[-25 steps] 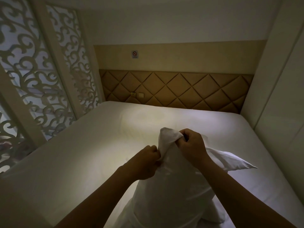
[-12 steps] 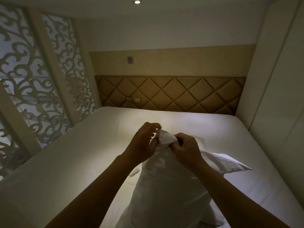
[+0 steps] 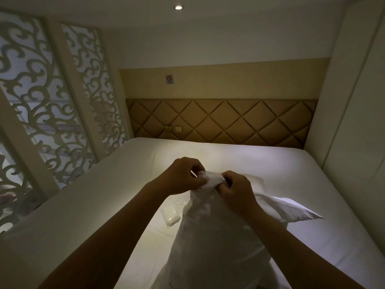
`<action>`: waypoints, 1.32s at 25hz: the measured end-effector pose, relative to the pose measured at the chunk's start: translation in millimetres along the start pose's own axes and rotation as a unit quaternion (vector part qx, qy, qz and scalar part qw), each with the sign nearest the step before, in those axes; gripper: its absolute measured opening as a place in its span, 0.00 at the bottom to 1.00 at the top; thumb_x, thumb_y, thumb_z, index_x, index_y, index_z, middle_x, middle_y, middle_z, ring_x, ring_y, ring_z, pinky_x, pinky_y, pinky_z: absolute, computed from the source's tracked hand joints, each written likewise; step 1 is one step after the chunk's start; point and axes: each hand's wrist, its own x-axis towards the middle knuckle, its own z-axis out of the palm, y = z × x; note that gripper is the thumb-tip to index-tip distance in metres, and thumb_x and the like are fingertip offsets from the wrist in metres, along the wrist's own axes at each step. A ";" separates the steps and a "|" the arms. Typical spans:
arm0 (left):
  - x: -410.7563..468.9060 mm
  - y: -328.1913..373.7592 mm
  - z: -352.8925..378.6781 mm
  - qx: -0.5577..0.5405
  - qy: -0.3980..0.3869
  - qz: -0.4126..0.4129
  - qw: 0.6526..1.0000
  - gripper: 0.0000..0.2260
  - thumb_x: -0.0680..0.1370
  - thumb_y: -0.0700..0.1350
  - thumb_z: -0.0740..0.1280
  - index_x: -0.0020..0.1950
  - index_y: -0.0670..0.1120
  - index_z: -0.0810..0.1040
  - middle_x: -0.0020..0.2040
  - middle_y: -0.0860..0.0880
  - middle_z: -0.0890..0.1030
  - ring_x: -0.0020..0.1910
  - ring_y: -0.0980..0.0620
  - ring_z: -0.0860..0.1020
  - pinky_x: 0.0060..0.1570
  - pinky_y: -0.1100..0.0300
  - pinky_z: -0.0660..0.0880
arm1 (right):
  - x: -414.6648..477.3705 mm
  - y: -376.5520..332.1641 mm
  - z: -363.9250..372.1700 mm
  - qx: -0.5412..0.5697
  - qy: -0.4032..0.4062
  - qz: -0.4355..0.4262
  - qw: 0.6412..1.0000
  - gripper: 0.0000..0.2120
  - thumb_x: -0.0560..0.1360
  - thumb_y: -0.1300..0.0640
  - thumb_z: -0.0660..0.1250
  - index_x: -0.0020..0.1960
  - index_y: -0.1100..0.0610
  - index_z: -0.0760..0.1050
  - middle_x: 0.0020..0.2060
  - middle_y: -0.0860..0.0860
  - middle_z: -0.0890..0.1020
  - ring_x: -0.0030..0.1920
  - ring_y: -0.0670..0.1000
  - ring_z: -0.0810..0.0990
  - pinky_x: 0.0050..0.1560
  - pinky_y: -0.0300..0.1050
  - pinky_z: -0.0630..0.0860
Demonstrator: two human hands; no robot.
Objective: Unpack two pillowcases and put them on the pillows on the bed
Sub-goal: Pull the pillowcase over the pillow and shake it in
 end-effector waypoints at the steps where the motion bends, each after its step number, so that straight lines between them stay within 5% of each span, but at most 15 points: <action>1: 1.1 -0.5 -1.1 0.021 -0.017 0.003 1.000 0.11 0.74 0.49 0.73 0.53 0.44 0.83 0.44 0.53 0.82 0.40 0.56 0.80 0.39 0.70 0.76 | 0.0 0.0 0.7 0.001 -0.001 -0.001 1.000 0.04 0.76 0.60 0.70 0.44 0.60 0.81 0.35 0.50 0.81 0.36 0.50 0.78 0.40 0.50 0.79; 9: 3.9 -1.8 6.3 0.075 -0.081 0.010 0.994 0.13 0.74 0.49 0.73 0.52 0.42 0.82 0.44 0.49 0.81 0.41 0.53 0.77 0.40 0.67 0.73 | -2.0 -1.2 1.6 0.016 -0.016 -0.006 1.000 0.10 0.74 0.51 0.67 0.42 0.59 0.80 0.33 0.50 0.80 0.35 0.49 0.77 0.38 0.46 0.76; 13: 9.6 -2.7 -0.9 0.002 -0.082 -0.031 0.996 0.11 0.73 0.49 0.75 0.47 0.43 0.79 0.41 0.48 0.79 0.42 0.48 0.78 0.43 0.56 0.80 | 2.8 -0.9 -1.8 -0.001 -0.032 -0.005 0.999 0.05 0.77 0.58 0.69 0.46 0.60 0.80 0.36 0.48 0.79 0.36 0.46 0.77 0.41 0.43 0.76; 17: 17.1 -0.1 -3.5 -0.081 -0.107 -0.085 0.987 0.06 0.75 0.44 0.72 0.46 0.45 0.77 0.43 0.46 0.78 0.43 0.48 0.79 0.41 0.61 0.80 | 9.0 -0.7 -0.8 -0.013 -0.044 0.000 0.999 0.05 0.77 0.59 0.69 0.47 0.61 0.80 0.37 0.48 0.78 0.35 0.44 0.75 0.41 0.42 0.75; 22: 26.9 -6.4 0.7 0.008 -0.067 -0.087 0.994 0.05 0.73 0.39 0.71 0.47 0.44 0.76 0.41 0.48 0.77 0.44 0.50 0.77 0.42 0.63 0.77 | 13.3 7.2 1.1 -0.021 -0.077 0.007 0.997 0.11 0.76 0.53 0.71 0.52 0.60 0.79 0.43 0.53 0.81 0.39 0.46 0.75 0.44 0.35 0.73; 25: 28.3 -16.8 -1.2 0.016 -0.027 -0.102 0.994 0.05 0.73 0.38 0.69 0.48 0.42 0.78 0.42 0.47 0.78 0.44 0.48 0.78 0.43 0.61 0.77 | 5.3 12.7 -2.8 -0.094 0.040 -0.022 0.995 0.13 0.73 0.50 0.68 0.50 0.60 0.79 0.43 0.53 0.81 0.42 0.49 0.77 0.45 0.41 0.76; 27: 27.4 -23.2 -2.6 0.026 0.009 -0.109 0.994 0.03 0.73 0.39 0.68 0.45 0.39 0.79 0.39 0.46 0.78 0.41 0.48 0.78 0.42 0.59 0.77 | -7.9 15.0 -9.1 -0.154 0.135 -0.063 0.977 0.12 0.74 0.48 0.66 0.41 0.57 0.77 0.34 0.52 0.79 0.33 0.48 0.75 0.38 0.41 0.76; 30: 25.4 -29.1 -3.3 0.014 0.048 -0.135 0.990 0.05 0.74 0.41 0.70 0.41 0.39 0.78 0.35 0.46 0.77 0.37 0.49 0.77 0.40 0.56 0.77 | -34.0 7.4 -0.5 -0.194 -0.004 0.012 0.981 0.27 0.75 0.31 0.52 0.30 0.50 0.69 0.25 0.46 0.73 0.26 0.44 0.72 0.34 0.41 0.74; 33: 23.6 -26.6 -4.0 -0.016 0.049 -0.153 0.987 0.05 0.75 0.40 0.69 0.39 0.41 0.77 0.35 0.45 0.76 0.38 0.48 0.77 0.42 0.52 0.79 | -45.7 8.0 23.7 -0.247 -0.126 0.144 0.950 0.28 0.73 0.27 0.55 0.43 0.51 0.76 0.40 0.47 0.79 0.43 0.49 0.80 0.50 0.45 0.76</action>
